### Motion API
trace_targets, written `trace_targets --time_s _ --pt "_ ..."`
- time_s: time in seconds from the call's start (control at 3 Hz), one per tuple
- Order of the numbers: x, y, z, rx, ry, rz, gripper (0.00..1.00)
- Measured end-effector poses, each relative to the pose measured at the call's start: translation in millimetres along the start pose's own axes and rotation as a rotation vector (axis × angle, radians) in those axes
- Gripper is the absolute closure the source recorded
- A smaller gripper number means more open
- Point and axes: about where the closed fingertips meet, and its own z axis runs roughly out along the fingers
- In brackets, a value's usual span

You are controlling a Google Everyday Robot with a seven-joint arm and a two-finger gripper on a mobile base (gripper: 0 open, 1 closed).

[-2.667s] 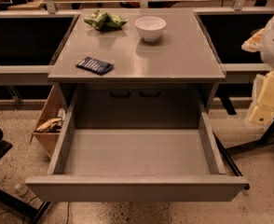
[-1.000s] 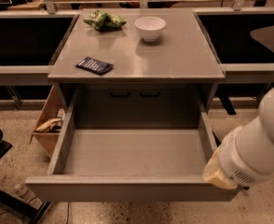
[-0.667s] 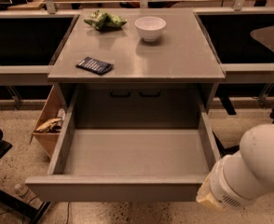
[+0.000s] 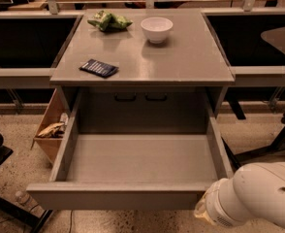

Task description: Close top drawer

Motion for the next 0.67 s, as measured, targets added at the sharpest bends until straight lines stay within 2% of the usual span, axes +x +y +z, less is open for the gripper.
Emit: trace_targets --time_s 0.33,0.67 --pt "-5 -8 4 0.029 -0.013 -0.017 1.0" --pt "-21 -27 8 0.088 -0.044 -0.047 1.0"
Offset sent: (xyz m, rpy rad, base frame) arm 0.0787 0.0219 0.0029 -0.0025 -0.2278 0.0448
